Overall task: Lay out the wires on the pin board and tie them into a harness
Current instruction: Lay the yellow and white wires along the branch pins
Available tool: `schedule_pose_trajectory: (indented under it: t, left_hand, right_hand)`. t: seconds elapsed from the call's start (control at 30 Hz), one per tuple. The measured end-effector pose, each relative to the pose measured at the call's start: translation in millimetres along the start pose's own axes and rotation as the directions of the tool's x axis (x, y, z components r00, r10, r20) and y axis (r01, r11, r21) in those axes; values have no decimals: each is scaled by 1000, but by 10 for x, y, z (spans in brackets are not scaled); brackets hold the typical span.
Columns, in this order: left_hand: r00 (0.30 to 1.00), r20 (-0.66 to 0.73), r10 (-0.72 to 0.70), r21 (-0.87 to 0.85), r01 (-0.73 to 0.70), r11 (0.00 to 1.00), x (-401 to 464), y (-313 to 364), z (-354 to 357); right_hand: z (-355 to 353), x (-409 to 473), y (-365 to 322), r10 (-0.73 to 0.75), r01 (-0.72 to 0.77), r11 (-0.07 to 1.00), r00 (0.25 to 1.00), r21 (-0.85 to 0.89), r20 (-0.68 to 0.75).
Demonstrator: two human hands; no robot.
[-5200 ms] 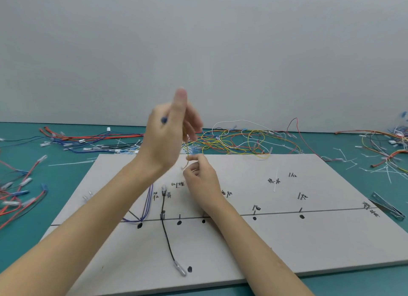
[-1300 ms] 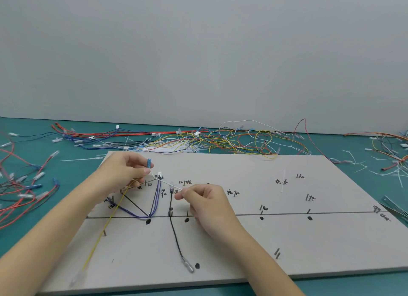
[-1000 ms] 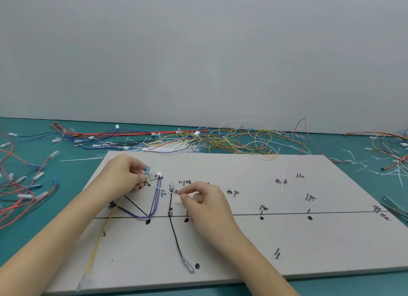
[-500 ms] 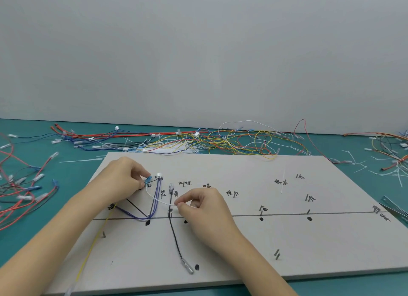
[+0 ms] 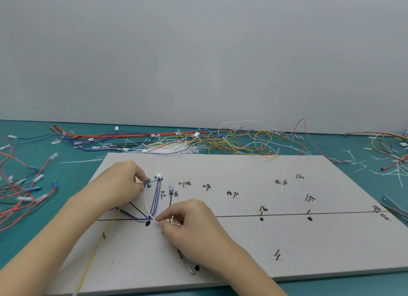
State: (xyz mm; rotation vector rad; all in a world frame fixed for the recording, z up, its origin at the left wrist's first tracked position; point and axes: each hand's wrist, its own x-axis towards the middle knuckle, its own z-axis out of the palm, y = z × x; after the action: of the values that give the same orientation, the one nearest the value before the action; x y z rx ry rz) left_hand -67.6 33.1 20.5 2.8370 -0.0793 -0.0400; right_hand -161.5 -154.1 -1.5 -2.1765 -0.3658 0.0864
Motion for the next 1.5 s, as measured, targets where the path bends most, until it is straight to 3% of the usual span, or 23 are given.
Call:
schedule_pose_trajectory:
  t: [0.2, 0.33, 0.73, 0.97, 1.17, 1.37, 1.5]
  left_hand:
    - [997, 74, 6, 67, -11, 998, -21, 5, -5]
    - [995, 102, -16, 9, 15, 1000, -24, -10, -12]
    - [991, 113, -72, -154, 89, 984, -12, 9, 4]
    - [984, 156, -83, -288, 126, 949, -64, 91, 17]
    - [983, 181, -14, -454, 96, 886, -67, 82, 11]
    - [893, 437, 111, -593, 193, 782, -96, 17, -115]
    - [892, 423, 158, -553, 116, 825, -135, 4, -171]
  right_hand:
    - [-3, -21, -15, 23, -23, 1000, 999, -11, 46]
    - [17, -36, -22, 18, -15, 999, 995, -35, 94]
    - [32, -36, -99, 133, -257, 900, 931, 352, 340]
    - [-22, -27, -163, 143, -331, 861, 886, 386, 441]
    - [-11, -17, -151, 164, -358, 844, 881, 399, 444]
    - [2, -45, -158, 140, -302, 869, 910, 393, 390]
    - [36, -64, -153, 143, -280, 880, 927, 384, 347]
